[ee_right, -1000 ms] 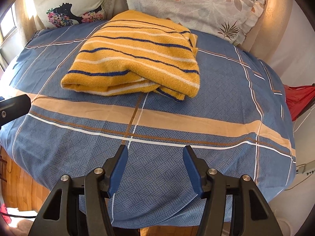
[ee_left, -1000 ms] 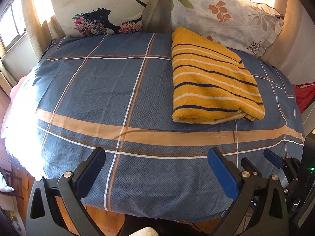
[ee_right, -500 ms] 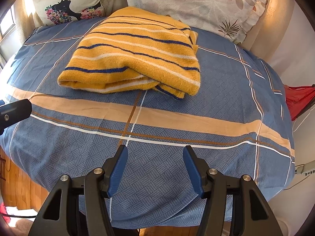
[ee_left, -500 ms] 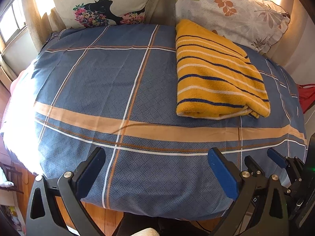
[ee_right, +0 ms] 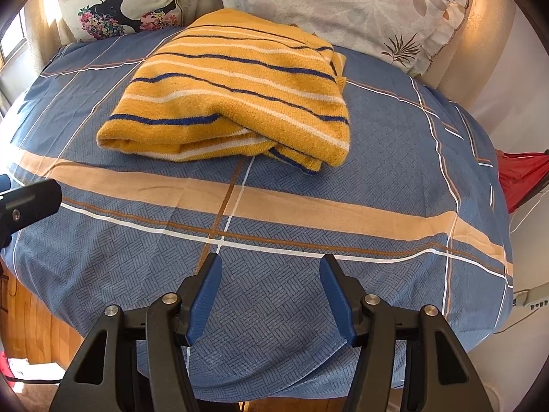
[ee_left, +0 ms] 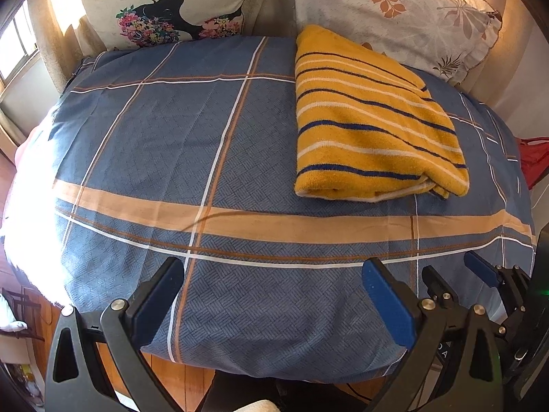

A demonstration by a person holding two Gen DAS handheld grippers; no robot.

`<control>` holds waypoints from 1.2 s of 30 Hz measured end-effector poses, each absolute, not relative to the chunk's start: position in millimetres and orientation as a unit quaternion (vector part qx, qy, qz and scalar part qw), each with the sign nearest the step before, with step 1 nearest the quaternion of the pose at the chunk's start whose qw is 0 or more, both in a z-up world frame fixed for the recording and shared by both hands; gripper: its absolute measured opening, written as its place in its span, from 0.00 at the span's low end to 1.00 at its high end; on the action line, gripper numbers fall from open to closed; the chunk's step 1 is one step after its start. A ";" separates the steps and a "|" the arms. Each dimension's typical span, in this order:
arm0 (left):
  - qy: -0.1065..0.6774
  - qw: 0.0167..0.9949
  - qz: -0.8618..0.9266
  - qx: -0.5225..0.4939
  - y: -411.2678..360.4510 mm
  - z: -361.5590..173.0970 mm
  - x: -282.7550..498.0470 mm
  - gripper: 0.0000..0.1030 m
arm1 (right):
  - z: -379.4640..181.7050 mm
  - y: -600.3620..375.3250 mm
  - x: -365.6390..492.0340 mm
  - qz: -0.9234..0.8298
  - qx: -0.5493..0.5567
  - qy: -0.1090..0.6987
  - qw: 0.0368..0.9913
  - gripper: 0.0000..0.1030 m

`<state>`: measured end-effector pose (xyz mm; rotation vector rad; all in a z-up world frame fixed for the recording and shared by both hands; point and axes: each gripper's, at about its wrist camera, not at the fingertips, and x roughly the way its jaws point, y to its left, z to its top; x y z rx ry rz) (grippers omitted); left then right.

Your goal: Fold small clothes

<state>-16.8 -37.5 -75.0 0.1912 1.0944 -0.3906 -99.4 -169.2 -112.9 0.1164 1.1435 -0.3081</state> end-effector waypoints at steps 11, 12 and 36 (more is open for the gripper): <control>0.525 0.826 -0.184 0.093 -42.4 -79.8 -15.7 1.00 | -118.1 -173.4 -95.7 -0.143 0.060 0.546 0.823 0.61; 0.525 0.826 -0.184 0.095 -42.9 -79.9 -15.9 1.00 | -118.7 -174.0 -95.4 -0.143 0.060 0.547 0.823 0.61; 0.540 0.815 -0.184 0.097 -46.4 -88.6 -14.5 1.00 | -120.6 -171.2 -93.5 -0.143 0.057 0.549 0.822 0.62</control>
